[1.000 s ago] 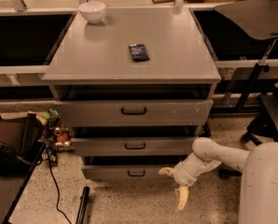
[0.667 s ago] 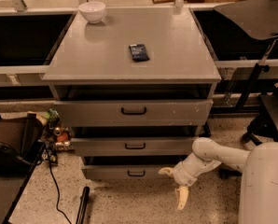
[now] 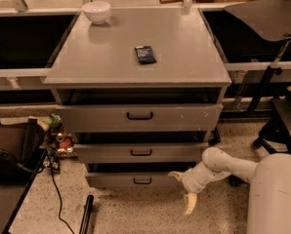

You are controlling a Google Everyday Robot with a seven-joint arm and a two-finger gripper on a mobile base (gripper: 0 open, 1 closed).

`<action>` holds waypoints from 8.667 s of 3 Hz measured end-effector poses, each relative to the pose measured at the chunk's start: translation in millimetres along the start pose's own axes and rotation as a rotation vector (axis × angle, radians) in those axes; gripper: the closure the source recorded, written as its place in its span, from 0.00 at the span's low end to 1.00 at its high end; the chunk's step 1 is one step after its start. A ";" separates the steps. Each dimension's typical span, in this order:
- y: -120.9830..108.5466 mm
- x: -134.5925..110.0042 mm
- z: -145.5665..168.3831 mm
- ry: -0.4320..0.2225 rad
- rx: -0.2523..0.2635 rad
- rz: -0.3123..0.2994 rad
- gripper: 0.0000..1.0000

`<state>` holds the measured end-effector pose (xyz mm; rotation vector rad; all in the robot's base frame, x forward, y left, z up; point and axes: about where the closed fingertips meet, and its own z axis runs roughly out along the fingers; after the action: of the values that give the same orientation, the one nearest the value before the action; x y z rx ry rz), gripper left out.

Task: Open bottom drawer

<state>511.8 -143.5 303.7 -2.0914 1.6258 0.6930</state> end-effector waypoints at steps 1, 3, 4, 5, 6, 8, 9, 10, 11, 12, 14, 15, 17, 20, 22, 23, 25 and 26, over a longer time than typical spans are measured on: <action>-42.8 55.8 32.7 -0.018 0.004 -0.005 0.00; -66.4 65.4 19.0 -0.002 0.057 -0.008 0.00; -69.5 72.4 27.8 0.008 0.108 -0.013 0.00; -73.9 81.7 49.1 -0.026 0.147 -0.019 0.00; -79.4 85.6 67.5 -0.046 0.142 -0.017 0.00; -85.3 70.2 78.4 -0.069 0.128 -0.061 0.19; -68.6 55.3 88.8 -0.110 0.080 -0.060 0.43; -59.4 48.4 93.1 -0.138 0.040 -0.051 0.66; -57.9 43.1 91.8 -0.150 0.023 -0.050 0.89; -57.9 43.1 91.8 -0.150 0.023 -0.050 0.85; -72.7 62.6 71.9 -0.094 0.215 -0.005 0.38; -79.5 72.3 64.9 -0.081 0.279 0.015 0.15; -79.8 72.4 65.4 -0.080 0.279 0.016 0.00; -101.1 64.8 93.2 0.028 0.226 0.032 0.00; -95.5 61.2 110.5 0.006 0.162 0.044 0.43; -90.9 56.8 102.3 0.003 0.165 0.037 0.66; -82.4 44.7 95.0 -0.054 0.163 0.021 1.00; -82.2 44.4 95.1 -0.056 0.162 0.021 0.81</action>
Offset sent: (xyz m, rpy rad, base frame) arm 0.0976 -0.0298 -0.0864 0.0336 -0.0024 -0.0178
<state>587.4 -101.8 202.0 -1.9269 1.6186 0.5998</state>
